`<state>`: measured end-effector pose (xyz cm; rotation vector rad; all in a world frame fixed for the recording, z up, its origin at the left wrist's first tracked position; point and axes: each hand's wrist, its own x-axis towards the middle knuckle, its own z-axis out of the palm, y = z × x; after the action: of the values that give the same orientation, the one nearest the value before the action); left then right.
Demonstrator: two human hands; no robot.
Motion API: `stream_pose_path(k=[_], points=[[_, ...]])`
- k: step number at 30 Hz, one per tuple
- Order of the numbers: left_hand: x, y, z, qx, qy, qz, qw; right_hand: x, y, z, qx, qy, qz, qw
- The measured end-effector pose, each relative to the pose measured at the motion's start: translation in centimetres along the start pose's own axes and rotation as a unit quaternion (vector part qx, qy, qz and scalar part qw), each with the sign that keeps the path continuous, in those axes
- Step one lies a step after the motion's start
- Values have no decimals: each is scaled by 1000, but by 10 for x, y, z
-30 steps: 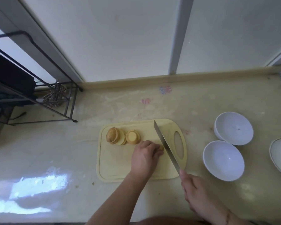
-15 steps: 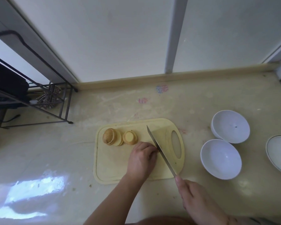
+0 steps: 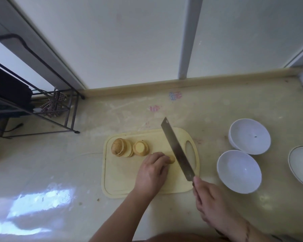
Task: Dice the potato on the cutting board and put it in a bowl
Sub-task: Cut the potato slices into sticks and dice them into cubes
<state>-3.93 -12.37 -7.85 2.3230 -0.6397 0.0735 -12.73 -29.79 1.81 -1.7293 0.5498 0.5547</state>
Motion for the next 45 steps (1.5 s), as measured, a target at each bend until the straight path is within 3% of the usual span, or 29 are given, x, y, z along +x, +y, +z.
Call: stream_pose_path(k=[5,8,16,19,21,24,27,30,36,45], points=[[21,-10,3,60,-85,97,990,-10,1,-25,72,-16,45,996],[36,-13,2,77,-130,110,982,-8,6,-29,74,-6,71,995],[87,-10,6,85,-97,19,991,5,8,-18,65,14,78,995],[95,-3,1,77,-129,-20,989,6,5,-17,62,5,74,995],[91,-4,-11,94,-141,-13,985,5,2,-16,53,2,71,996],[77,-16,-45,187,-100,8,977,4,-1,-17,46,-2,64,997],[59,-29,-81,313,-180,-6,932,3,-5,-18,35,-18,52,998],[55,-40,-94,311,-267,-19,912,3,-6,-14,14,-17,46,999],[68,-44,-93,312,-298,5,902,1,-3,-4,7,-16,38,999],[71,-45,-90,287,-297,-22,911,0,3,2,26,-11,35,999]])
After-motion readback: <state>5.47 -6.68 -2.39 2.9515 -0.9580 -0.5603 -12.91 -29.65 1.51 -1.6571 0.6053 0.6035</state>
